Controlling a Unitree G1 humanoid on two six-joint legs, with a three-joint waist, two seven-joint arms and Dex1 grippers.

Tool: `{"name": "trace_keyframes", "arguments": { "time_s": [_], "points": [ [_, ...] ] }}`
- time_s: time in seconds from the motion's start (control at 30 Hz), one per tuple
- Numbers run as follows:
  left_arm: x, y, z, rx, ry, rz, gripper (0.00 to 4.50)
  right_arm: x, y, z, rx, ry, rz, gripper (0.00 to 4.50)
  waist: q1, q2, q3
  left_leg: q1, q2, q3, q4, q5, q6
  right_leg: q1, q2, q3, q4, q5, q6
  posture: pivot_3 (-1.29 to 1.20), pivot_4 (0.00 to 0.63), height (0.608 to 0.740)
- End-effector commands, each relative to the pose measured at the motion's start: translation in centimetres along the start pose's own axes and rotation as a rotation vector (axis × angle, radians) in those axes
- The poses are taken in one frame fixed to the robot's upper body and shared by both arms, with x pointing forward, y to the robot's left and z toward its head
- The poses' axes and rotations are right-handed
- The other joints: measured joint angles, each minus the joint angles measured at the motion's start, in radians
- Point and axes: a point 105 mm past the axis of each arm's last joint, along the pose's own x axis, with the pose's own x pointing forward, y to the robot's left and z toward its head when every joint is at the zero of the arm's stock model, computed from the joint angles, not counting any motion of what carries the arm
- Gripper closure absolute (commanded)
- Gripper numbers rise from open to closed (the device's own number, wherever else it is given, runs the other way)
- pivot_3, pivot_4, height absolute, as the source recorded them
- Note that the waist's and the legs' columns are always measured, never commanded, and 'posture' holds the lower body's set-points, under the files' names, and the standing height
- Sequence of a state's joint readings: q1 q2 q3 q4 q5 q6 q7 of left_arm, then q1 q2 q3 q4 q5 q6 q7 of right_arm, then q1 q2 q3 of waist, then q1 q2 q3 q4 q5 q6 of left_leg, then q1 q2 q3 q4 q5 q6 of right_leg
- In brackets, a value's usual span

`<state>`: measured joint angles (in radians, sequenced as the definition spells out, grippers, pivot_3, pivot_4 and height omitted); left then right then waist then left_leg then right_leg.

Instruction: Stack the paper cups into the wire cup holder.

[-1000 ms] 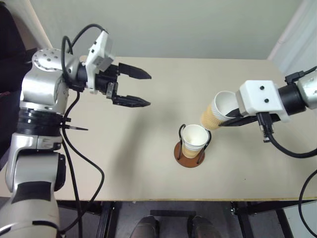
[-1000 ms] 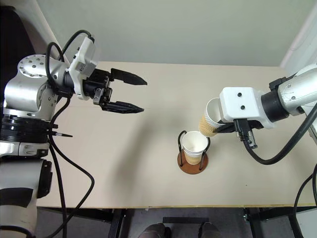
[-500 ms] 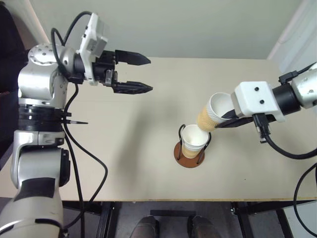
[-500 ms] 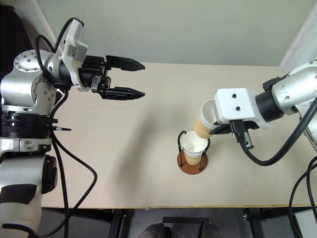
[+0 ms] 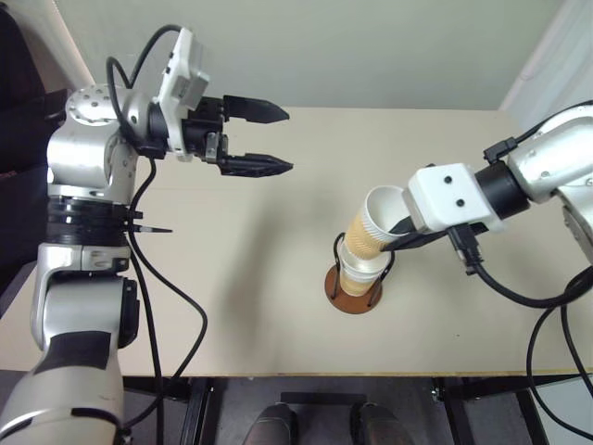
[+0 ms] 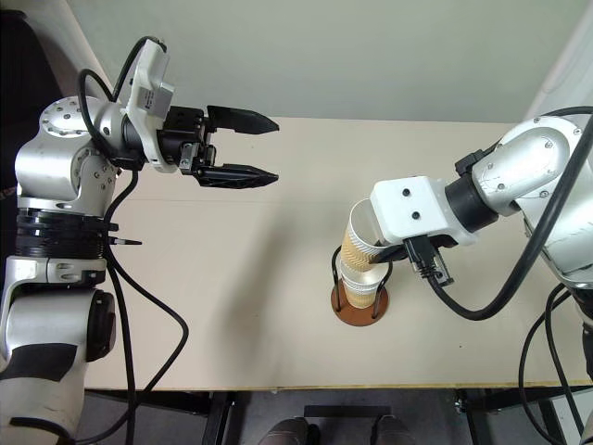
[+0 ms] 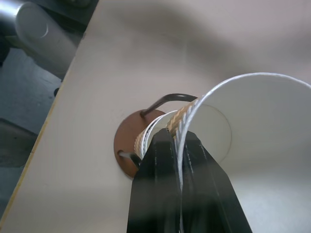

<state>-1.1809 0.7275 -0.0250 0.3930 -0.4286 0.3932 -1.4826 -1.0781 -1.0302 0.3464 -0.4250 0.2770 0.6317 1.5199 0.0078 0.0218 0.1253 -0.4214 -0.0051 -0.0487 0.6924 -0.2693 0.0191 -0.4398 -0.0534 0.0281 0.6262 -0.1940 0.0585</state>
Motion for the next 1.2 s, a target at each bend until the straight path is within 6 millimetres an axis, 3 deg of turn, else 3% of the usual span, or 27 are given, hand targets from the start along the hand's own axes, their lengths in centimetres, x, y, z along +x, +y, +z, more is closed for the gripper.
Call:
{"name": "trace_keyframes", "arguments": {
  "time_s": [0.03,0.53,0.93,1.2],
  "points": [
    [-0.5,0.0,1.4,0.057,-0.015,0.004,0.00,0.2,-0.3,-0.1,-0.045,0.021,0.001,4.47,0.000,0.000,0.000,0.000,0.000,0.000,0.000,0.000,0.000,0.000,0.000,0.000,0.000,0.000,0.000,0.00,0.150,0.740],
    [-0.3,-0.2,1.3,0.065,-0.006,-0.004,0.00,2.7,0.1,-1.4,-0.113,0.069,0.095,4.47,-0.001,0.000,0.000,0.000,0.000,0.000,-0.001,0.000,0.000,-0.001,0.000,0.000,0.000,0.000,0.000,0.00,0.150,0.740],
    [-0.1,-0.6,1.5,0.066,-0.001,-0.021,0.00,1.9,0.4,-2.0,-0.123,0.102,0.120,4.47,-0.001,0.000,0.000,0.000,0.000,0.000,-0.001,0.000,-0.001,-0.001,0.000,0.000,0.000,0.000,-0.001,0.00,0.150,0.740],
    [0.0,-1.3,1.2,0.067,0.019,-0.064,0.00,2.5,0.6,-2.4,-0.142,0.111,0.145,4.47,-0.002,0.000,0.000,0.000,0.000,0.000,-0.001,0.001,-0.001,-0.001,0.000,0.000,0.000,0.000,-0.001,0.00,0.150,0.740]
  ]
}}
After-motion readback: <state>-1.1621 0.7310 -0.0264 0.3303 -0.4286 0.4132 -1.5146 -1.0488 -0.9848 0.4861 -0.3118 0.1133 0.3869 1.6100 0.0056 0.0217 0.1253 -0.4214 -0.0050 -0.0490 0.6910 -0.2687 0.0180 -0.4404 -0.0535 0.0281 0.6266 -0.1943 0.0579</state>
